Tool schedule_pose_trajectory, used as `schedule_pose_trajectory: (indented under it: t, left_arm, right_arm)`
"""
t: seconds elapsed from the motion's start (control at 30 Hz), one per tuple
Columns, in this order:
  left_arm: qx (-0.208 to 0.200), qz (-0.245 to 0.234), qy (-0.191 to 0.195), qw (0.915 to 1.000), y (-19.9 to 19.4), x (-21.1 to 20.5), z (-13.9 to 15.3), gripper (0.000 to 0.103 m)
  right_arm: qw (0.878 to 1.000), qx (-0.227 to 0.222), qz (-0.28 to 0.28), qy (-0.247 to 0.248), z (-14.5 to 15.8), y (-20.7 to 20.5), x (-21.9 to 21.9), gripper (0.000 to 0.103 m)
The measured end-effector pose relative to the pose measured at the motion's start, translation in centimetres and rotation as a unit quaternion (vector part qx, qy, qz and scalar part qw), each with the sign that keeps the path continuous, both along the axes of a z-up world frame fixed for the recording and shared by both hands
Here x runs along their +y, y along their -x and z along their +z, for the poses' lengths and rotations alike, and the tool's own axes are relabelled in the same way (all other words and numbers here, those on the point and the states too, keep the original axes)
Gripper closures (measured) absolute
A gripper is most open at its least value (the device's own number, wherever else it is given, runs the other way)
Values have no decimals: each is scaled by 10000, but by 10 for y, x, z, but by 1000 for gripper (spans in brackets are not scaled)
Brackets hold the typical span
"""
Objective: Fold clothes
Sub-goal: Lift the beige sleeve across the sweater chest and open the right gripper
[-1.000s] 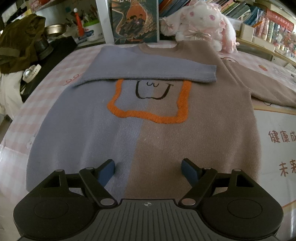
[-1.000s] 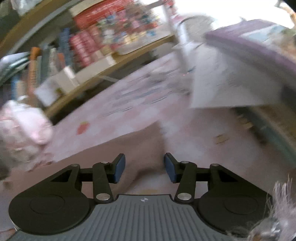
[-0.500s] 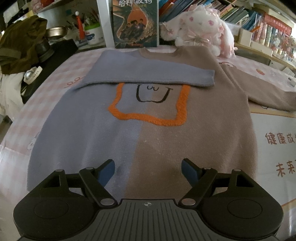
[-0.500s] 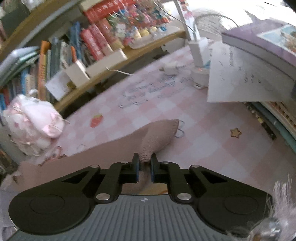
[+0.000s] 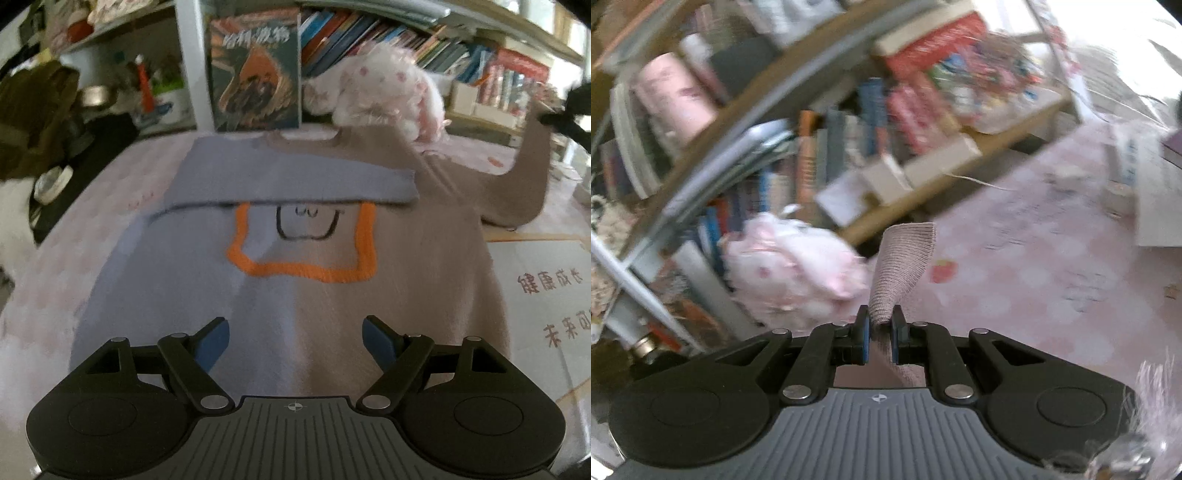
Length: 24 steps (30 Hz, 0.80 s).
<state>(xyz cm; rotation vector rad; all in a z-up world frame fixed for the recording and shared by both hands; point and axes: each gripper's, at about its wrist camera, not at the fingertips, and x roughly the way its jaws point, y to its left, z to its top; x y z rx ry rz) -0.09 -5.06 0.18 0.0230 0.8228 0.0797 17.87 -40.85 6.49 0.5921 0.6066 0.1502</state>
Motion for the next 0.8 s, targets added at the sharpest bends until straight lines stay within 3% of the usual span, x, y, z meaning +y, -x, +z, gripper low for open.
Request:
schedule_pose_trajectory:
  t: [0.23, 0.5, 0.8]
  left_arm:
    - [-231, -697, -56, 9973, 2, 45, 6, 21]
    - [-470, -977, -5, 9941, 6, 108, 8, 21]
    - [-508, -1303, 16, 9902, 10, 147, 5, 21]
  right_arm:
    - [9991, -272, 304, 110, 26, 5, 88, 93]
    - [9957, -571, 600, 406, 46, 4, 195, 93]
    - [9868, -299, 1010, 1234, 21, -15, 295, 93]
